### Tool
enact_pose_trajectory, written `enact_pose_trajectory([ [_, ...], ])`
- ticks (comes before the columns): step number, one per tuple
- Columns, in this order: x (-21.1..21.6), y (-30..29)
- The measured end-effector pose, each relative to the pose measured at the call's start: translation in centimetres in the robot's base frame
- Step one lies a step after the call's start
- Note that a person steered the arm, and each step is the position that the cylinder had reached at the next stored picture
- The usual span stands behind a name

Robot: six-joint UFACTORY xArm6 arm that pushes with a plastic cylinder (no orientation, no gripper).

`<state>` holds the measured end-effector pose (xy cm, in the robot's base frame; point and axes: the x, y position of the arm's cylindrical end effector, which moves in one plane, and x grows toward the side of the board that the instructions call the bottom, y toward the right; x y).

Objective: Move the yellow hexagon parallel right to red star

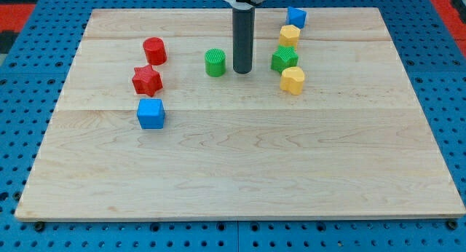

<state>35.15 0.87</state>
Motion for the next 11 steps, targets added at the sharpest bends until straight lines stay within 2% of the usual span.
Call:
enact_pose_trajectory([
  [2,-0.9,-1.9],
  [4,-12.2,-0.4],
  [5,-15.8,4.4],
  [6,-15.8,9.8],
  [7,-11.6,15.3],
  [8,-8.6,16.1],
  [10,-8.1,8.3],
  [11,-5.7,8.1],
])
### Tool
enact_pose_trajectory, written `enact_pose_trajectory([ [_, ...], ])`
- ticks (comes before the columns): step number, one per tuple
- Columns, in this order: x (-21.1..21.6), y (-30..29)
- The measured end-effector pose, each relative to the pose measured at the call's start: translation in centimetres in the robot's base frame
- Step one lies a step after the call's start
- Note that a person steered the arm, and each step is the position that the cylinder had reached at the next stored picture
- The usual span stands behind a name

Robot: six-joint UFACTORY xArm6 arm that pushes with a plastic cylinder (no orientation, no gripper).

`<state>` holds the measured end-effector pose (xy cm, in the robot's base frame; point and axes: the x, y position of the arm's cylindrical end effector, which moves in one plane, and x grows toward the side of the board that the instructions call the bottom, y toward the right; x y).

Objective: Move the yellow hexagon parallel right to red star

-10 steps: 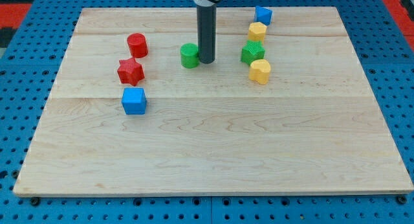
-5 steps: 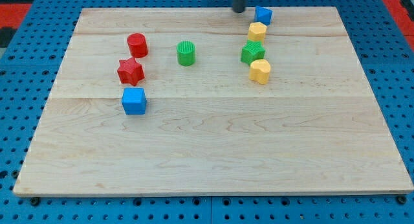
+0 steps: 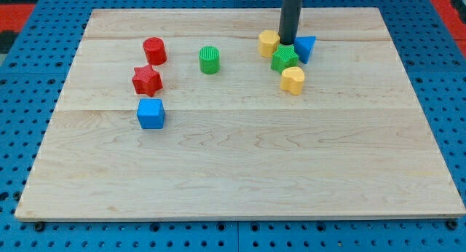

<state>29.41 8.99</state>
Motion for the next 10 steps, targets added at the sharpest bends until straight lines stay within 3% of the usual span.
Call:
enact_pose_trajectory([
  [2,-4.7,-2.4],
  [3,-4.7,-2.5],
  [5,0.0,-2.8],
  [6,-3.4,-2.4],
  [7,-3.5,-4.0],
  [8,4.0,-4.7],
  [9,8.5,-5.6],
  [10,8.5,-5.1],
])
